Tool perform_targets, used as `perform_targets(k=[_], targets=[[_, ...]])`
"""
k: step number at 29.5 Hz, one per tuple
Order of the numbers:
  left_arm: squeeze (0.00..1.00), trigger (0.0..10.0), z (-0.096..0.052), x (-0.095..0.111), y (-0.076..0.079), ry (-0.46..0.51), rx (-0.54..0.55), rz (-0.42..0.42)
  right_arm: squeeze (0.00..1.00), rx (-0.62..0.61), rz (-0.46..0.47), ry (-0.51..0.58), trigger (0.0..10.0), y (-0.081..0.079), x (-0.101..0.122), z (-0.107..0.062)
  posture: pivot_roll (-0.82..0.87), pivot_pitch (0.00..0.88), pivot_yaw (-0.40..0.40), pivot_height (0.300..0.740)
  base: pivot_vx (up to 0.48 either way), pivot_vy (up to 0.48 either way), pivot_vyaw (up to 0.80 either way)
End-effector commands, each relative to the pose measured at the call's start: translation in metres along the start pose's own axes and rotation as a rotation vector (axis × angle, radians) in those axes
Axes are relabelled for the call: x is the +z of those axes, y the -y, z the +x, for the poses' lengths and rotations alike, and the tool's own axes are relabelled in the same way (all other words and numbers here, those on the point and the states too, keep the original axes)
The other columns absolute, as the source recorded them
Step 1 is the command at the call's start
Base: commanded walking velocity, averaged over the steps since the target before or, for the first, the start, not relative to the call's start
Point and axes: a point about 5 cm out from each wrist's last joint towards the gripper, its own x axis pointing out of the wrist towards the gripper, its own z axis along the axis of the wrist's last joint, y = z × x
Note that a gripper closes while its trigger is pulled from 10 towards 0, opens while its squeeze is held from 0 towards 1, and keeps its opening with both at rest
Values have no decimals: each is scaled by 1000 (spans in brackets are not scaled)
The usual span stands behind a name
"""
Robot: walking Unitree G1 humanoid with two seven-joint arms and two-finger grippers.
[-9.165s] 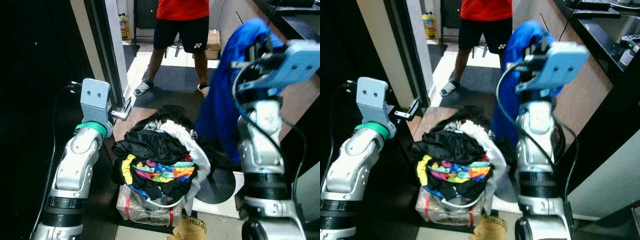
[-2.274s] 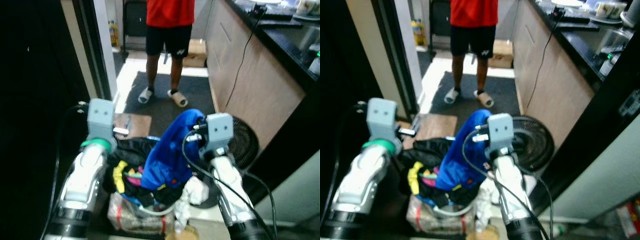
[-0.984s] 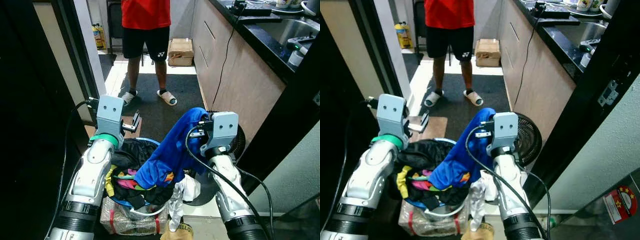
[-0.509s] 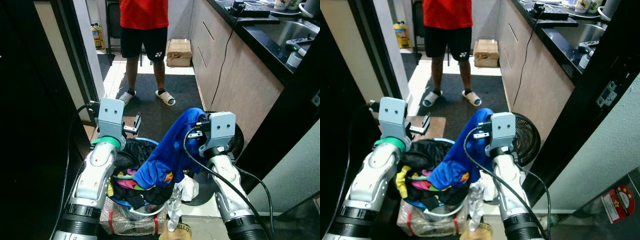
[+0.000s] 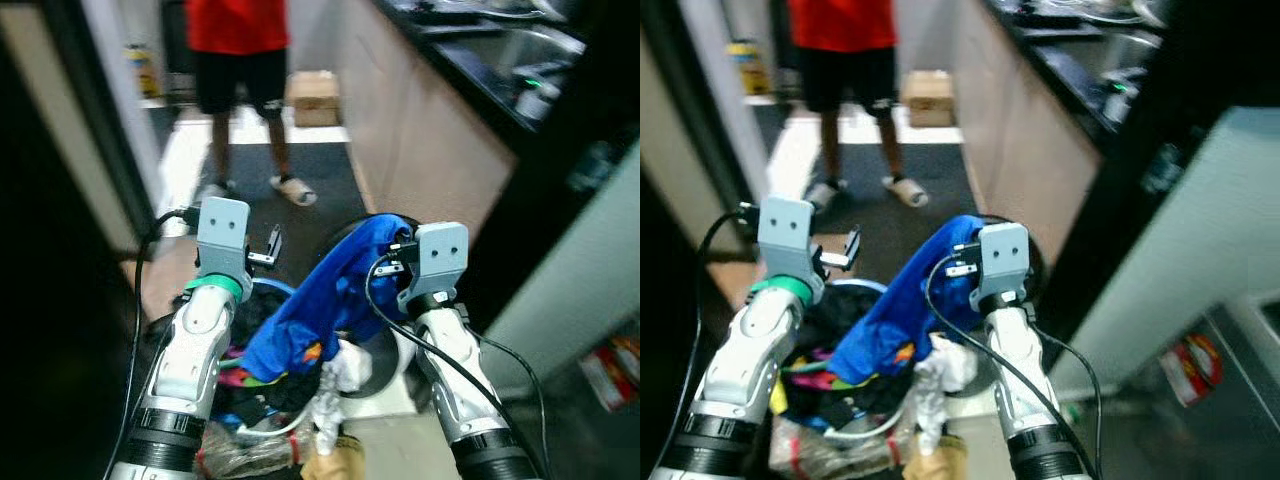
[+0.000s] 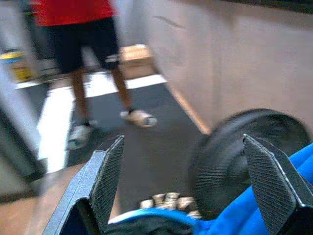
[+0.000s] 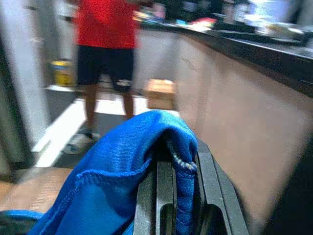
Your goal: Clothes washing
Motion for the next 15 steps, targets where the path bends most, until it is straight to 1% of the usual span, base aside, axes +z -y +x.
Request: perform_targets(k=[1,6,15], targets=[[0,10000,0,-2,0,-8,-5,2,0,-9,16,1,10000,-1,1,0,61,0,21,740,0,0,-800],[0,10000,-1,-2,-1,-8,-10,4,0,-11,22,6,10000,-3,2,0,62,0,27,740,0,0,-800],[0,10000,3,6,-3,17,-27,13,0,-23,38,28,10000,-3,8,3,66,0,45,740,0,0,-800]])
